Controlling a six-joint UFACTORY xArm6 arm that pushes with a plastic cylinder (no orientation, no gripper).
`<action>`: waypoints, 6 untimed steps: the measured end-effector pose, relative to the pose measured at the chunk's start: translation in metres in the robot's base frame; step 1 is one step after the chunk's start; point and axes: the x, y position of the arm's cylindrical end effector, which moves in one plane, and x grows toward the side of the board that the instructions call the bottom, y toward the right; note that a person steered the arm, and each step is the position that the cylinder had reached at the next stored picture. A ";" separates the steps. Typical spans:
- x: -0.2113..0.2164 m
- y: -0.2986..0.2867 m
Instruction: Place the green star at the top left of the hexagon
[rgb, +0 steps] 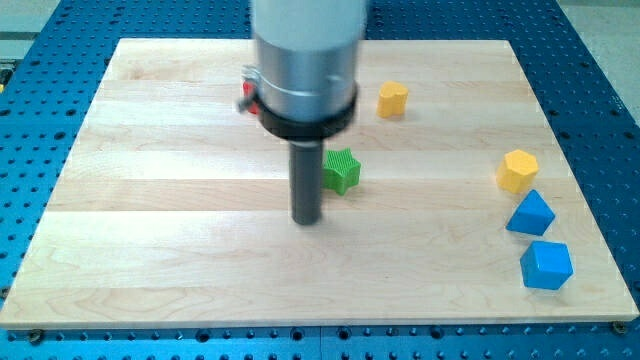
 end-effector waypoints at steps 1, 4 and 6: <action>-0.044 0.048; -0.088 0.146; -0.083 0.163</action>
